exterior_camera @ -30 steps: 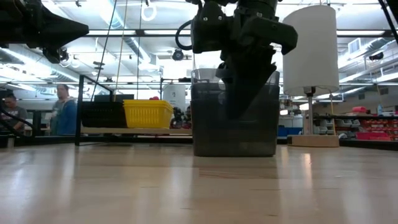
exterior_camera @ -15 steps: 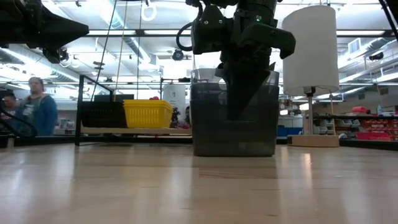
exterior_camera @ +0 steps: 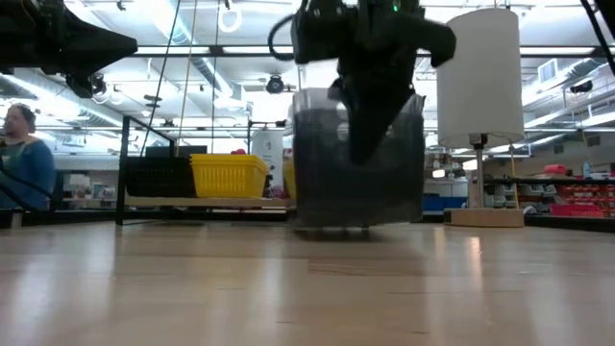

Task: Stack baskets on shelf by color
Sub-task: Put the stacked black bins on the shelf aligned with the stacked bins

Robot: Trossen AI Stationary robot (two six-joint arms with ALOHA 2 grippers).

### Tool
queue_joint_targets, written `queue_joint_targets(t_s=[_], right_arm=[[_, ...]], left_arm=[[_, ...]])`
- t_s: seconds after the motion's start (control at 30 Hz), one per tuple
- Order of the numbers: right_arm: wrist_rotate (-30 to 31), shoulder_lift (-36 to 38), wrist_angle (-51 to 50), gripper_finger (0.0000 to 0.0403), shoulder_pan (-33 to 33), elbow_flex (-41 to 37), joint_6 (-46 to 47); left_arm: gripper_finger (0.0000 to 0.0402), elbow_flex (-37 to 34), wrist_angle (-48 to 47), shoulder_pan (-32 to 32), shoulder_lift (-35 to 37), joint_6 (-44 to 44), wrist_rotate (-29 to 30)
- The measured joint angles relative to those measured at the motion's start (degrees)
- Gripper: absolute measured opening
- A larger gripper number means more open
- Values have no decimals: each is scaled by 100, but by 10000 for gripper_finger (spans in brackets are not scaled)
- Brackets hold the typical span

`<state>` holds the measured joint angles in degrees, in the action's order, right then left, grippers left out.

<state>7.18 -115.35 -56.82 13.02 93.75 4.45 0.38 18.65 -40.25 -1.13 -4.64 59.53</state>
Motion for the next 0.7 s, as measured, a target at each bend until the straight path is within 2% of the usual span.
queue_joint_targets(t_s=[0.17,0.4,0.7], right_arm=[[122,4,-222,16,13,319,-15],[651,14,-705,16,11,848,-53],[832,28,-885,16,-96,1225,-300]], left_arm=[[29,0,2,0,0,0,0],[26,0,2,0,0,2,0],[34,0,25,0,0,4,0]])
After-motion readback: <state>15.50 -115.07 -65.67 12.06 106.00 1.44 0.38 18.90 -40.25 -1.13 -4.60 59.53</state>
